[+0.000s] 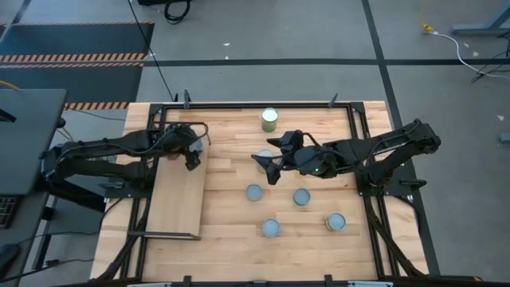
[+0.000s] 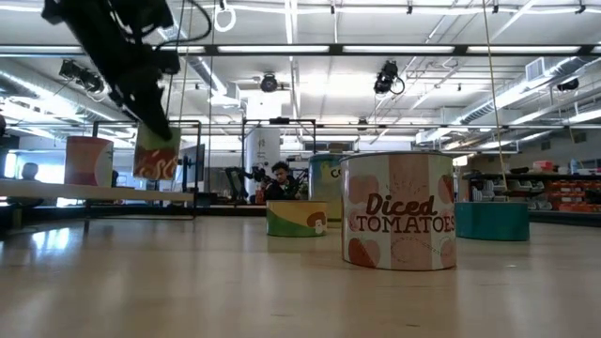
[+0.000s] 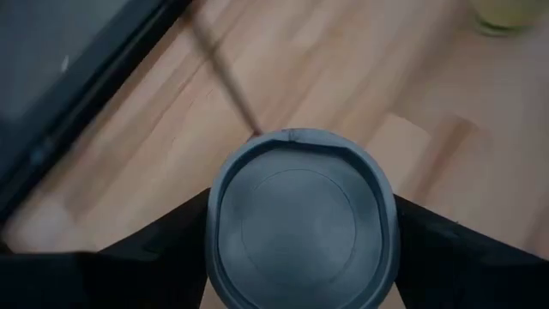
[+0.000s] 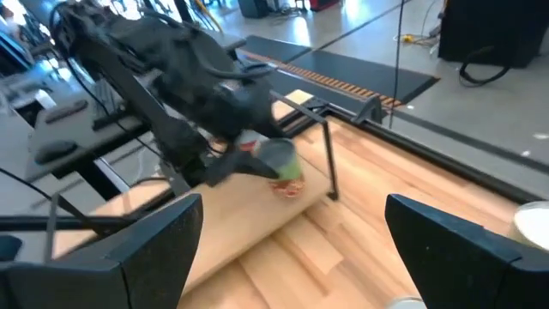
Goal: Pick and place cans onto a shelf
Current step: Put the canned spaghetti sauce on the shelf
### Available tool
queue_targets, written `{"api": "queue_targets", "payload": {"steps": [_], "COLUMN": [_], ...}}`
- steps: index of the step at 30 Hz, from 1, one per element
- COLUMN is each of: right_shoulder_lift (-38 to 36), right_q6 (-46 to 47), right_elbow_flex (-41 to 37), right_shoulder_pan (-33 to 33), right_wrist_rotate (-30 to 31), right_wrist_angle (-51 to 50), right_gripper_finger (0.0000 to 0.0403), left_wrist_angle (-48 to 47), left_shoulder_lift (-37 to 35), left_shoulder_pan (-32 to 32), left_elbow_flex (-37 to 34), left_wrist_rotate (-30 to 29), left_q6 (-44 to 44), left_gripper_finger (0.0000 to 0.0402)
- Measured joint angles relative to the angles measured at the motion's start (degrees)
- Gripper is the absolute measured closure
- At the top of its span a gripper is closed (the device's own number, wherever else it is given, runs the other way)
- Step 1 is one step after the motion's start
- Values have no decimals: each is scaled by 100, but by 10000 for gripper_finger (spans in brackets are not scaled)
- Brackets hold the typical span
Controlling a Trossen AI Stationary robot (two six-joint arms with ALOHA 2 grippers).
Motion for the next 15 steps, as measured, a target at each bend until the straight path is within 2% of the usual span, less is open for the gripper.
{"api": "queue_targets", "payload": {"steps": [8,15], "right_shoulder_lift": [66,66], "right_q6": [73,27], "right_elbow_flex": [0,0], "right_shoulder_pan": [-9,-20], "right_wrist_rotate": [-78,-109], "right_wrist_angle": [175,239], "right_gripper_finger": [29,23], "left_wrist_angle": [414,322], "left_shoulder_lift": [126,38], "left_shoulder_pan": [498,490], "left_elbow_flex": [-330,-335], "left_wrist_rotate": [190,493], "left_q6": [-436,-565], "left_gripper_finger": [111,61]}}
